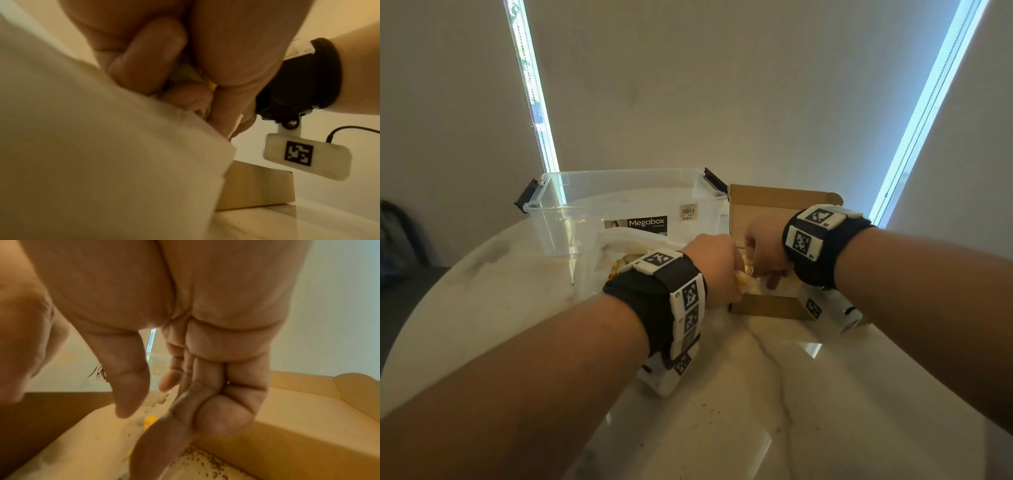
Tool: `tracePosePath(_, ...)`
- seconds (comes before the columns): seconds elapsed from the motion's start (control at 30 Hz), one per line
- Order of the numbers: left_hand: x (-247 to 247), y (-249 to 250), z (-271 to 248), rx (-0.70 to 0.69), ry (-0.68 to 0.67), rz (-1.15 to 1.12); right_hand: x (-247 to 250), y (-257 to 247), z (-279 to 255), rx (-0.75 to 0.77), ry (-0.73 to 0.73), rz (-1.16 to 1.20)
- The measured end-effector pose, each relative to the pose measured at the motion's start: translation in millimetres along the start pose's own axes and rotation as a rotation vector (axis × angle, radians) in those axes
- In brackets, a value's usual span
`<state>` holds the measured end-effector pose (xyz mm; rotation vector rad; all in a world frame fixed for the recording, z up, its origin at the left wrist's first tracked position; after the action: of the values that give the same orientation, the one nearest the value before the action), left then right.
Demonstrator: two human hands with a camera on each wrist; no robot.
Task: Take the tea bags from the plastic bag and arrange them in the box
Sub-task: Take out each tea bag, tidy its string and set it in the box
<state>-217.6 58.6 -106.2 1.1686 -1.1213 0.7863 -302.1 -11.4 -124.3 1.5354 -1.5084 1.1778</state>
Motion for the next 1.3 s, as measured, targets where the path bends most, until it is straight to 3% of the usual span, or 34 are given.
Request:
tracePosePath(0.3, -2.7, -0.1, 2.0, -0.017, -0.029, -0.003, -17.3, -6.3, -21.7, 0.066, -0.195, -0.057)
tracePosePath(0.83, -2.9, 3.0, 0.9, -0.023, -0.031, -0.006, -16.3, -8.1, -22.1, 0.107, -0.143, -0.033)
tracePosePath(0.93, -3.2, 5.0, 1.3, -0.026, -0.042, 0.002, -9.7, -7.5, -21.6, 0.12, -0.039, -0.103)
tracePosePath(1.03, -2.6, 0.7, 0.7, -0.005, -0.064, -0.049, -9.5, -5.9, -28.9, 0.108, -0.134, 0.039)
tracePosePath(1.1, 4.0, -11.0, 2.4, 0.046, -0.031, -0.244, 16.8, -3.9, -33.8, 0.142, -0.033, 0.093)
tracePosePath(1.2, -0.2, -34.9, 2.0, 0.263, -0.097, -0.976, 65.2, 1.7, -48.5, 0.181, 0.197, 0.244)
tracePosePath(1.3, -6.5, -42.9, -1.9, 0.41, -0.165, -1.603, 81.4, -4.5, -61.0, 0.228, 0.241, 0.482)
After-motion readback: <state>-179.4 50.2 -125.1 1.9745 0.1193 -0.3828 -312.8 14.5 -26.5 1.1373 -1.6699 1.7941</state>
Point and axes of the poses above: each hand's wrist, its own z-axis towards the middle knuckle, its own x-axis out of the back of the hand, y = z × x, the point moved 9 cm from there along z, towards the middle knuckle, and after that the axes turned 1 degree about -z, right-handed, at the moved point
